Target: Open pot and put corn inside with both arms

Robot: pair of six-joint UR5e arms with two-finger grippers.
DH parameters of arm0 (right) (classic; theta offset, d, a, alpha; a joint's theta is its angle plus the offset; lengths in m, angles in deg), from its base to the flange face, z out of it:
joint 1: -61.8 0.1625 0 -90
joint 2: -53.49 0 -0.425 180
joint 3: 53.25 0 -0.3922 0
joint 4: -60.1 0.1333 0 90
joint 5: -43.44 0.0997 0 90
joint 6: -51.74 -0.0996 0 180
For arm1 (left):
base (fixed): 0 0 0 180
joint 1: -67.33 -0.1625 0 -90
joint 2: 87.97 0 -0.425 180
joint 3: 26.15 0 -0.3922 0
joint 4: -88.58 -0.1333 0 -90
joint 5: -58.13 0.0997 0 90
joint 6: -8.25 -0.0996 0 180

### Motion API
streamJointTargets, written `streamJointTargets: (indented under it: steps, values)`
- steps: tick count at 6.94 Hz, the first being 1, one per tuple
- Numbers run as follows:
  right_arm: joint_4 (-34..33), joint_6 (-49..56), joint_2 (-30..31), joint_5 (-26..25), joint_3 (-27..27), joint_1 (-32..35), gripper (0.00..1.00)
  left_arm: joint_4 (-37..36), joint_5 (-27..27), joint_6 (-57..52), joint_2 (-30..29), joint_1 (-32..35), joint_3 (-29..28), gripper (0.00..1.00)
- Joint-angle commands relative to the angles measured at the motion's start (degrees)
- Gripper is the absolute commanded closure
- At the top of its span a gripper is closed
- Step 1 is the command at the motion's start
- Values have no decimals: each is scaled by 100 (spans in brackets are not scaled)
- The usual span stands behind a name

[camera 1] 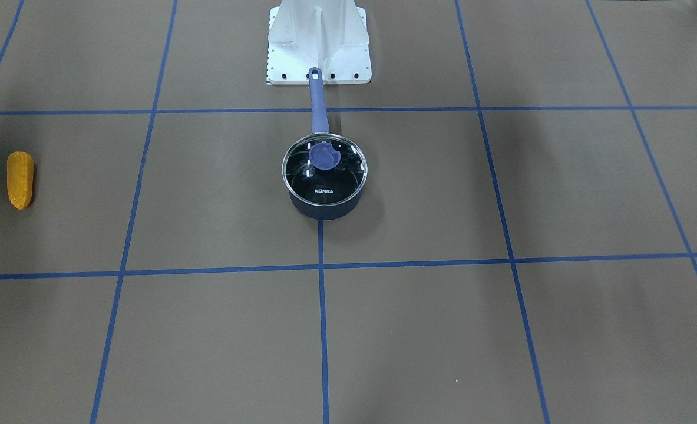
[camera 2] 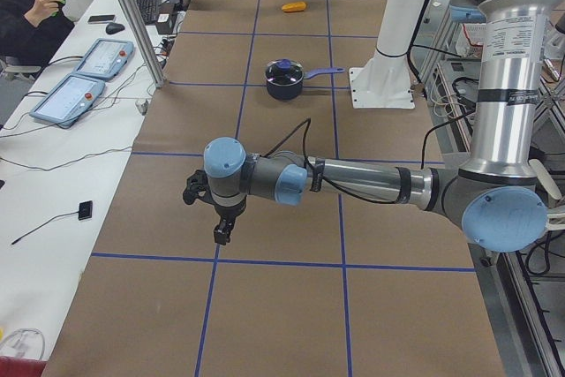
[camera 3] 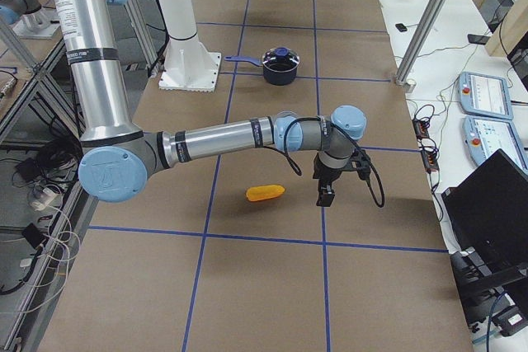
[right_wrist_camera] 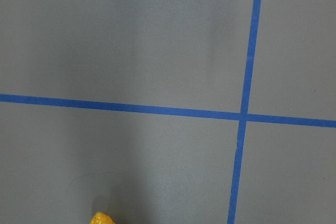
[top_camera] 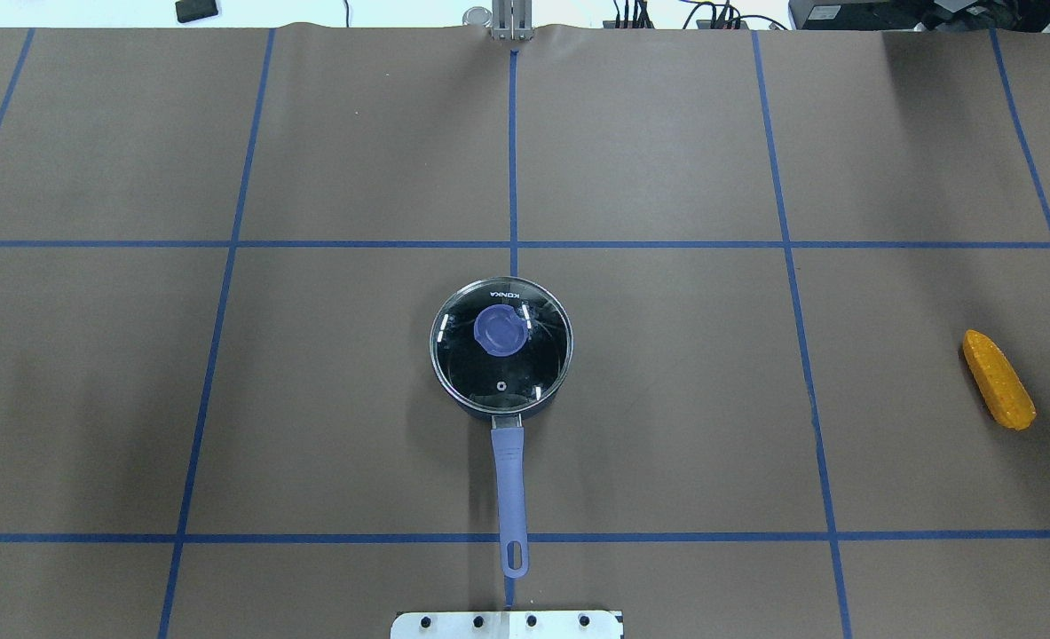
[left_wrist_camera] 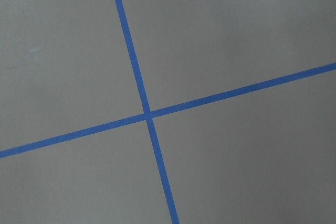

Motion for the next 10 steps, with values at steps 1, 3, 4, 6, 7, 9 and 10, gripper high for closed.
streamJointTargets:
  steps: [1,3,4,6,7,9,10]
  values:
    - [9,67,-2,-9,53,26,0,0,0,4,-2,-2,17,1]
    - [9,7,-98,-9,62,-9,0,0,-35,161,-28,-11,61,1]
    - [9,-37,40,-18,141,-18,0,-70,-18,876,-228,-37,340,1]
    - [9,-213,121,-27,509,-18,0,-619,-1,1810,-587,-737,1007,1]
    - [0,-231,147,-10,719,-18,0,-1277,0,2180,-1026,-975,1350,2]
    - [0,-231,121,78,748,-183,0,-2561,17,2909,-2349,-1528,1652,2]
    - [0,-231,129,79,748,-306,0,-2627,43,3610,-2766,-1836,1643,1]
